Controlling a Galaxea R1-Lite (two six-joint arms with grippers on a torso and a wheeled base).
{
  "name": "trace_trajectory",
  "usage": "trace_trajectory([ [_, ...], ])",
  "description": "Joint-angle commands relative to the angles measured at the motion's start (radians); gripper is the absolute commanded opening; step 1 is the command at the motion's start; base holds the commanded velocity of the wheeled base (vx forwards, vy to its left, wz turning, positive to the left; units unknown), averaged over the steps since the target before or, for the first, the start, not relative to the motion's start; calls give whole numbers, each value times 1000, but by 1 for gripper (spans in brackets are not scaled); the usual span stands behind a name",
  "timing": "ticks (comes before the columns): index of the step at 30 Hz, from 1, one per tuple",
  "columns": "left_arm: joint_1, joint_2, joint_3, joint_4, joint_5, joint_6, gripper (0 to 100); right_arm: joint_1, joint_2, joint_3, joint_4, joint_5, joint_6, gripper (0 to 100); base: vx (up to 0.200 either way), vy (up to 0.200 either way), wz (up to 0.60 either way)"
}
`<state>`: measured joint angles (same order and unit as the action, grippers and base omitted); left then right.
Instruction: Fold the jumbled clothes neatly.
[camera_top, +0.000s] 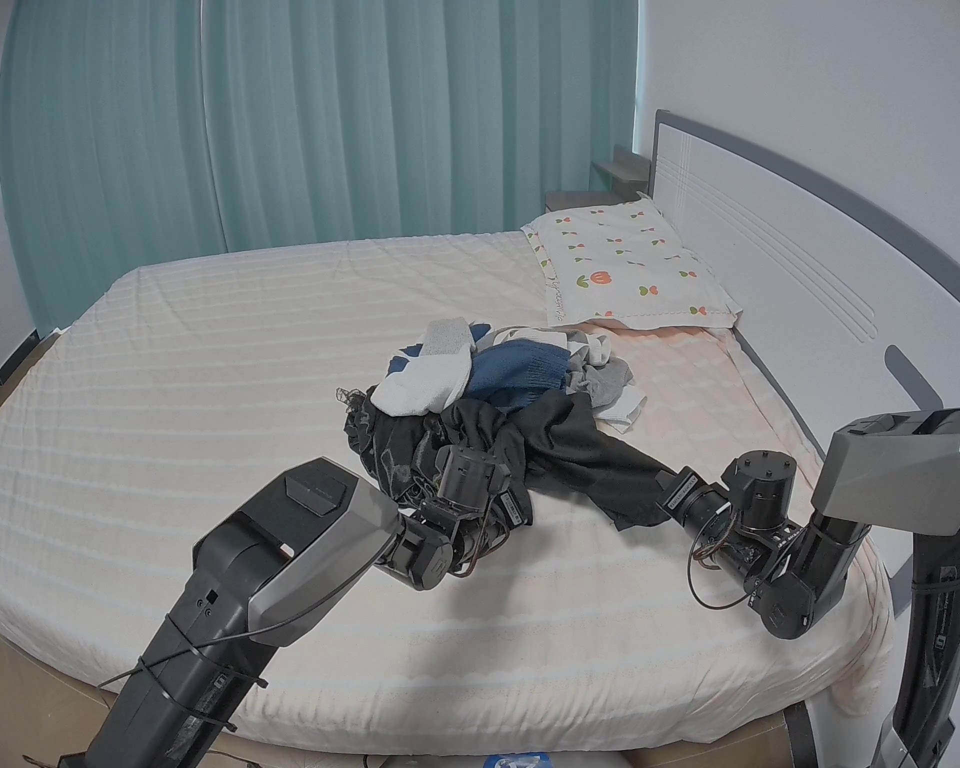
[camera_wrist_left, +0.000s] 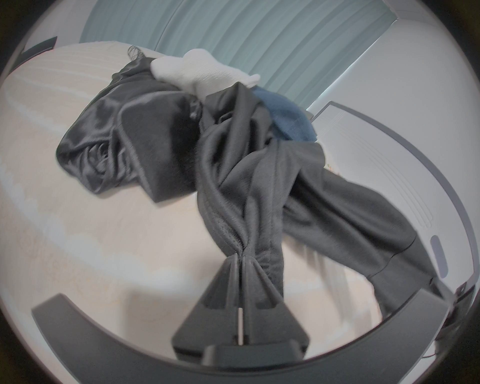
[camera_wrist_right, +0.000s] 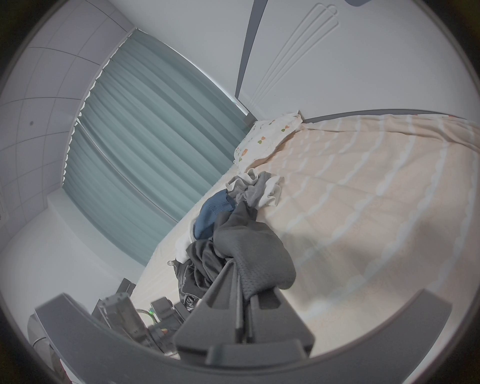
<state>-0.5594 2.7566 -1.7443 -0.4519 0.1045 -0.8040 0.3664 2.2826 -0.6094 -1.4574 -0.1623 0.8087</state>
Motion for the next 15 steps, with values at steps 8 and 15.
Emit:
trace_trajectory([
  [8, 42, -416, 417, -33, -6, -40, 0, 23, -66, 3, -92, 15, -37, 0, 0, 0, 0],
  [15, 55, -746, 618, -133, 4, -23, 0, 14, -255, -125, -58, 66, -118, 0, 0, 0, 0],
])
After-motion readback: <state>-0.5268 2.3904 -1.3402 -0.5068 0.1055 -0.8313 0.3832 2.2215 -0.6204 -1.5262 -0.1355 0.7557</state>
